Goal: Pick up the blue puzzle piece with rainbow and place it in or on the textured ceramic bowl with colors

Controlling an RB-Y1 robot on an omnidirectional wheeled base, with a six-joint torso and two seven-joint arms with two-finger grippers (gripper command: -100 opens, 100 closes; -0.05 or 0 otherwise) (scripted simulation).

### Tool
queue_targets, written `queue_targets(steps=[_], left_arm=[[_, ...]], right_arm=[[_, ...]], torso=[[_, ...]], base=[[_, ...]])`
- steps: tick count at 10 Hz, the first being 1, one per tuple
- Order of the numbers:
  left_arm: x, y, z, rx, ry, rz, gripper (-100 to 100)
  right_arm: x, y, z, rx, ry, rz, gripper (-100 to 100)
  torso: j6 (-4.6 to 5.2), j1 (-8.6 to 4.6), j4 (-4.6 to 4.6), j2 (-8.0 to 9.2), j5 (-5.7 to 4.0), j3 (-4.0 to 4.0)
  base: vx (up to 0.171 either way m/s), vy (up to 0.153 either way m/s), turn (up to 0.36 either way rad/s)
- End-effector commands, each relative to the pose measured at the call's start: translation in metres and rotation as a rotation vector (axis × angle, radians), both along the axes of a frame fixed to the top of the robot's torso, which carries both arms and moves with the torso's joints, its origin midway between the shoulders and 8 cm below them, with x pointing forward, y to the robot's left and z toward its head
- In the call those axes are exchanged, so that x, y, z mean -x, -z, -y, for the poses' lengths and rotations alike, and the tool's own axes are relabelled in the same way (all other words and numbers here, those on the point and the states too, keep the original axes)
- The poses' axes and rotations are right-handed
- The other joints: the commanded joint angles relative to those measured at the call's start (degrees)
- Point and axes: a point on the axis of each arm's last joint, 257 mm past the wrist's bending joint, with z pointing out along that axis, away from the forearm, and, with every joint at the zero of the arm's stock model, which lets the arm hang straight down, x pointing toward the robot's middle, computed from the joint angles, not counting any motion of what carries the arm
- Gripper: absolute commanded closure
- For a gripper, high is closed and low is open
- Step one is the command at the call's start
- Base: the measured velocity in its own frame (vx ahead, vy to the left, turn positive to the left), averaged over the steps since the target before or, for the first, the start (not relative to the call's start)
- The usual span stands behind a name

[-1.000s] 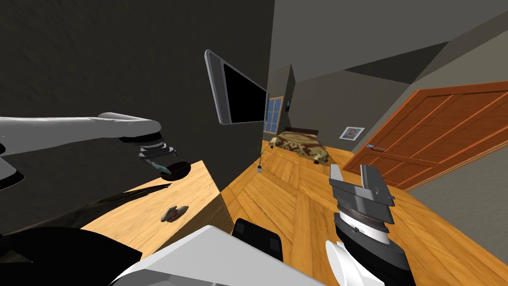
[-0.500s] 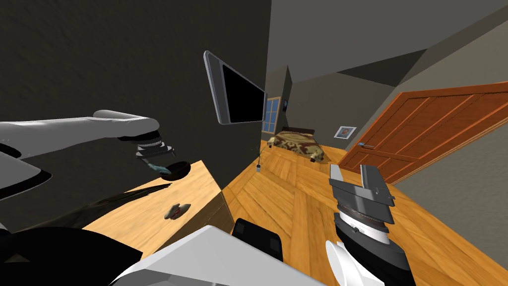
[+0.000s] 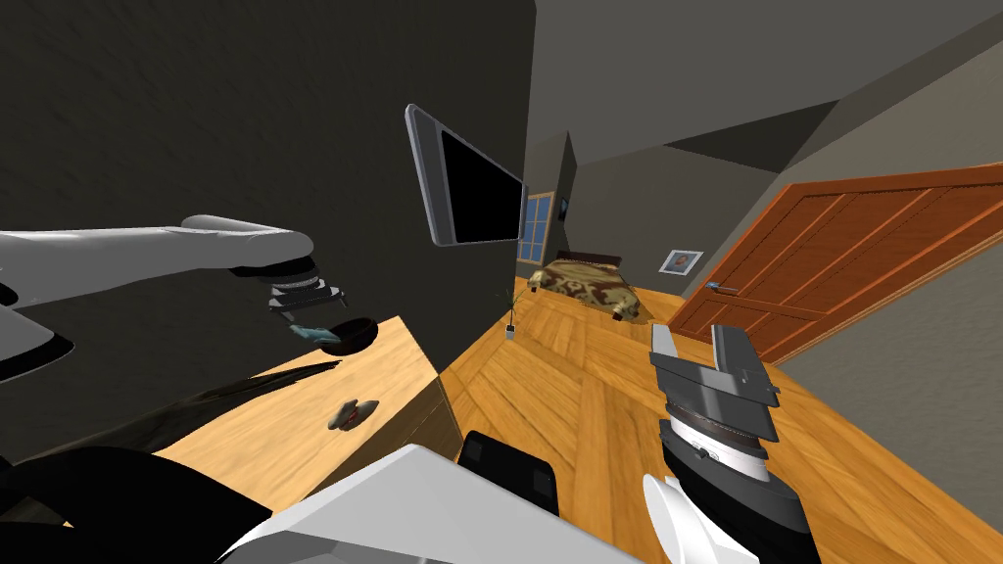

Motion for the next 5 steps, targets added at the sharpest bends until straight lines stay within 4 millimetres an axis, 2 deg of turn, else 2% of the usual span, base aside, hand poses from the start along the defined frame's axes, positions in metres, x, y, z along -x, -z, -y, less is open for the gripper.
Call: queue_targets(steps=[1, 5], left_arm=[[0.0, 0.0, 0.0, 0.0, 0.0, 0.0, 0], [-0.0001, 0.0, 0.0, 0.0, 0.0, 0.0, 0]], right_arm=[[0.0, 0.0, 0.0, 0.0, 0.0, 0.0, 0], [0.0, 0.0, 0.0, 0.0, 0.0, 0.0, 0]], torso=[[0.0, 0.0, 0.0, 0.0, 0.0, 0.0], [0.0, 0.0, 0.0, 0.01, 0.0, 0.0]], base=[[0.0, 0.0, 0.0], [0.0, 0.0, 0.0]])
